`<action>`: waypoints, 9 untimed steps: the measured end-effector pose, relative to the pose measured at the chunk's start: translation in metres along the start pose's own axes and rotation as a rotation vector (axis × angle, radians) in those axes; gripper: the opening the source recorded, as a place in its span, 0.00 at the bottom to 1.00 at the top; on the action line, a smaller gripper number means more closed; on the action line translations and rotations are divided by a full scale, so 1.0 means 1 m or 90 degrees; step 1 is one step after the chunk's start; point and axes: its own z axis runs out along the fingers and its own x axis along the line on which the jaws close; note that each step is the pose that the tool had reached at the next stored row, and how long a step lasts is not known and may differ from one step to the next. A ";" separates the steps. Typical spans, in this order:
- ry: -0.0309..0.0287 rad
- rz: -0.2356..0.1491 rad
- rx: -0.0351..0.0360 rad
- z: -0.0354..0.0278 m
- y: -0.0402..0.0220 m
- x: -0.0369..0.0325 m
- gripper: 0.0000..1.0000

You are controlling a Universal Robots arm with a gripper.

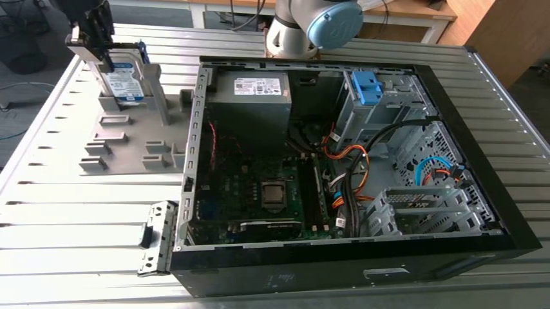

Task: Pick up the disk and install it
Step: 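Pick up the disk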

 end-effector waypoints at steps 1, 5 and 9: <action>0.0000 0.000 0.0000 -0.0002 0.0000 0.0000 0.36; -0.0002 0.000 0.0000 -0.0012 0.0000 -0.0001 0.36; -0.0004 0.000 0.0000 -0.0024 0.0000 -0.0001 0.36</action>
